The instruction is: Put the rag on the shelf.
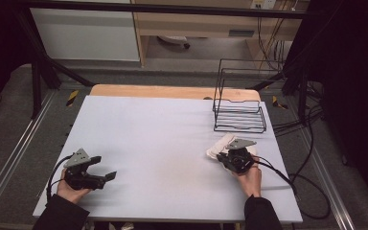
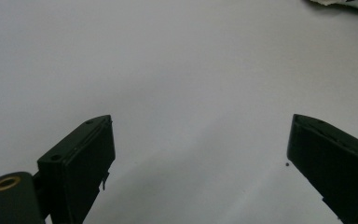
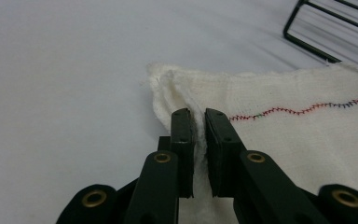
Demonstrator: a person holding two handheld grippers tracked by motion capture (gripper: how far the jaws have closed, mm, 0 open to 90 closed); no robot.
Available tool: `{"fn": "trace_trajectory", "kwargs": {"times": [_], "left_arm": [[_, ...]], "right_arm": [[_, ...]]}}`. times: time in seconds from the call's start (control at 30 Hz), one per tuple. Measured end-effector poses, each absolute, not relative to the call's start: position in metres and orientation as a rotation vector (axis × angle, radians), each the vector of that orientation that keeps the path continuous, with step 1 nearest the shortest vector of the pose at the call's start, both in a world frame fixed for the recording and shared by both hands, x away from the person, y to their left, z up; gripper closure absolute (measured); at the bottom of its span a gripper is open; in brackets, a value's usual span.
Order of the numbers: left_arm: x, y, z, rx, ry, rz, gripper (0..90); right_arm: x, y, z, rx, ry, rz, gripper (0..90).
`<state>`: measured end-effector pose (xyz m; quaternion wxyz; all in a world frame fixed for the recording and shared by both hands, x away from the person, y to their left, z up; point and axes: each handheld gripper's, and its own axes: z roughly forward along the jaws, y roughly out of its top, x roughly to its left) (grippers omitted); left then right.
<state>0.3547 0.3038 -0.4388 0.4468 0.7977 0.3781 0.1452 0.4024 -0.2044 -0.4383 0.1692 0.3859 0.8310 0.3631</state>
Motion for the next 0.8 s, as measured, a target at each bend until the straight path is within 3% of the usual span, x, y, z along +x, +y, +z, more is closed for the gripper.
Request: {"fn": "trace_trajectory", "kwargs": {"times": [0.8], "left_arm": [[0.354, 0.304, -0.438, 1.975, 0.936, 0.360, 7.5]], "right_arm": [[0.368, -0.148, -0.441, 0.960, 2.555, 1.204, 80.5]]}}
